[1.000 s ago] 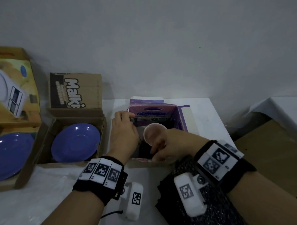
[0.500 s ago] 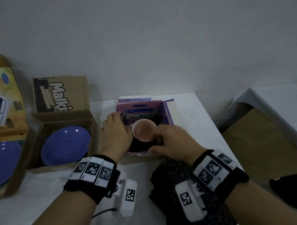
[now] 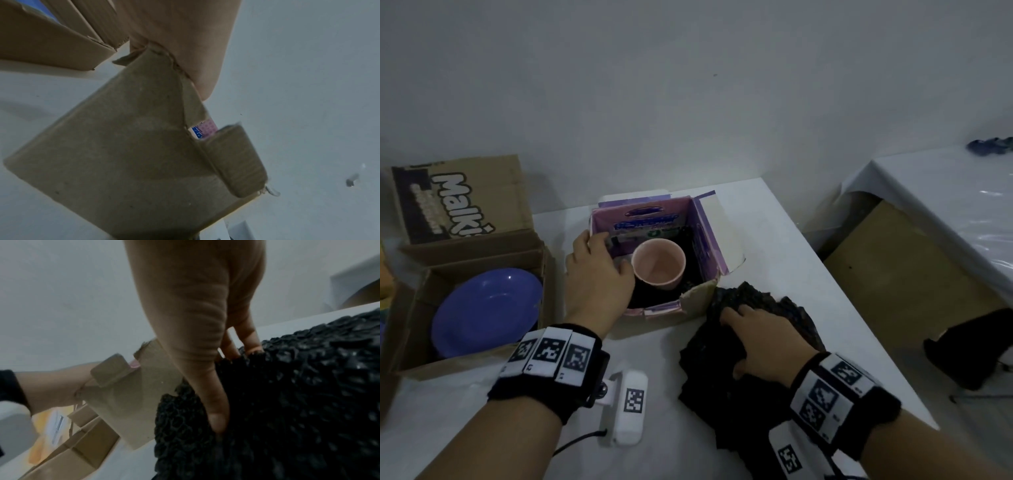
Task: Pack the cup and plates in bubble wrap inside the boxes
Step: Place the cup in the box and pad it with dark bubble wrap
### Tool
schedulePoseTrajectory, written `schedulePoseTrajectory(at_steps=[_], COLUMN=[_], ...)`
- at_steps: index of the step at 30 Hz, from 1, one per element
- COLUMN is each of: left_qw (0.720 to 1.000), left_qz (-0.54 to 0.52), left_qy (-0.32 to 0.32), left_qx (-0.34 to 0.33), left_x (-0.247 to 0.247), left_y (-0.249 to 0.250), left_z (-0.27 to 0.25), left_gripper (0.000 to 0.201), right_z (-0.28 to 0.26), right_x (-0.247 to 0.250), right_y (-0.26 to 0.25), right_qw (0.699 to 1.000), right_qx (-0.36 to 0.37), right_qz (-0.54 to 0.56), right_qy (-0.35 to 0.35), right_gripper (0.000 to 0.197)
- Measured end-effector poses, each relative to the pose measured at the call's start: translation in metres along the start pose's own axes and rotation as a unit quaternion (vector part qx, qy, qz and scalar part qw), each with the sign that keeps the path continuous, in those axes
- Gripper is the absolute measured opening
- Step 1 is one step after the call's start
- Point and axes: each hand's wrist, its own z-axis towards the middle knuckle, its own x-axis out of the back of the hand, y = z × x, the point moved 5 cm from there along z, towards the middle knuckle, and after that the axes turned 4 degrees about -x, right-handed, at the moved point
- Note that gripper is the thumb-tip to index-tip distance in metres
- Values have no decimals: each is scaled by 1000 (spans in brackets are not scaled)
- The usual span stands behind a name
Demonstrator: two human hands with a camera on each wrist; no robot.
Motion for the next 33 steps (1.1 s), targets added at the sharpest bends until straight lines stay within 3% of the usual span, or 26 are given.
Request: schedulePoseTrajectory(at_steps=[3,6,9,13,15,16,17,18,21,22,24,26,31,33], left_qw=[1000,1000,999,999,999,998,998,998,998,998,998,998,998,998], left_qz=[-3,-24,-43,-50,-52,-52,-52,-53,-58,-60,-63,-63,-65,-64], left_qy=[-4,-3,0,5,7,8,9,10,14,14,16,19,22,22], left_qx=[4,7,10,14,15,16,18,18,10,8,8,8,7,4], left_x=[0,-1,-2,-2,-1,-1,-1,0,0,0,0,0,-2,-1], left_y=[-2,-4,-5,-6,-6,-5,-5,-5,-5,-5,-5,-6,-7,-7], left_z=[1,2,3,3,3,3,3,3,3,2,2,3,4,4], left_gripper=[49,46,45,44,45,45,44,44,43,42,41,42,40,40], right_z=[-5,-14,-25,-38,-41,-39,-35,-28,-3,3,8,10,8,15], right_x=[11,37,72,106,111,110,106,99,68,62,69,87,127,128], right_y=[4,10,17,22,16,11,4,-5,-30,-33,-34,-33,-32,-44], right_qw=[995,980,942,837,794,787,798,827,950,969,974,966,913,918], right_qx=[-1,22,25,33,30,36,47,63,111,115,124,133,123,140], right_qz=[92,171,249,331,345,343,336,320,169,97,21,3,156,128], right_qy=[25,98,224,434,499,511,499,458,239,198,188,222,356,348], right_gripper=[45,16,25,37,34,33,33,37,57,57,48,42,38,34])
